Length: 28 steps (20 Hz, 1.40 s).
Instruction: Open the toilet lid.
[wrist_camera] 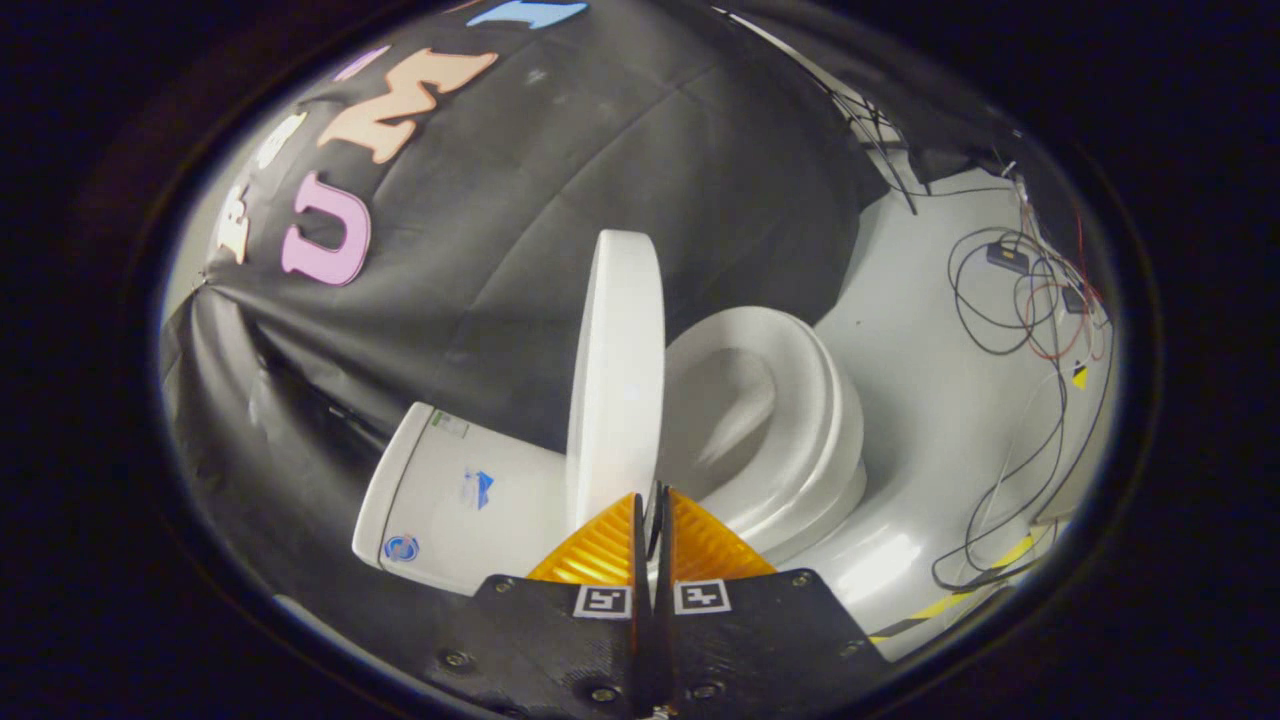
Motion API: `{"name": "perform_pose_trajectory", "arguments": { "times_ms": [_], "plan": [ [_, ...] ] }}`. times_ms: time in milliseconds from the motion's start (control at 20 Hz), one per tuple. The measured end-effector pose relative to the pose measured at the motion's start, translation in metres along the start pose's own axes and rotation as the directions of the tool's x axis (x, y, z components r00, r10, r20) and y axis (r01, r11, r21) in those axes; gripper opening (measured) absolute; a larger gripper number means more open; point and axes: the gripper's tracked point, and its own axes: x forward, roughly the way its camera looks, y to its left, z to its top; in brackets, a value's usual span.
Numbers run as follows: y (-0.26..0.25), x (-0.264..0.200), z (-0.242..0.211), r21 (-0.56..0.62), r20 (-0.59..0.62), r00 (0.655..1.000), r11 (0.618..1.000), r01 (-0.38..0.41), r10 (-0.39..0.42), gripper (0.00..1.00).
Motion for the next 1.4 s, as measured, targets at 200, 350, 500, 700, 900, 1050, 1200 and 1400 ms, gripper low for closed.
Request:
{"name": "perform_pose_trajectory", "arguments": {
  "times_ms": [200,350,500,700,900,1050,1200,1400],
  "plan": [
    [0.020,-0.006,0.003,-0.088,0.028,1.000,0.996,0.008,-0.005,0.01],
    [0.032,-0.008,-0.001,-0.073,0.040,0.999,0.997,0.010,-0.008,0.01],
    [0.037,-0.010,0.001,-0.070,0.042,0.999,0.998,-0.003,0.006,0.01],
    [0.038,-0.011,0.003,-0.136,0.059,0.998,0.991,0.000,0.008,0.01],
    [0.039,-0.007,0.002,-0.208,0.097,0.995,0.978,0.015,0.005,0.01],
    [0.038,-0.003,0.000,-0.255,0.111,0.994,0.967,0.018,0.010,0.01],
    [0.042,-0.004,0.002,-0.282,0.114,0.993,0.959,0.010,0.023,0.01],
    [0.039,-0.001,-0.002,-0.304,0.120,0.992,0.953,0.002,0.037,0.02]
  ]
}}
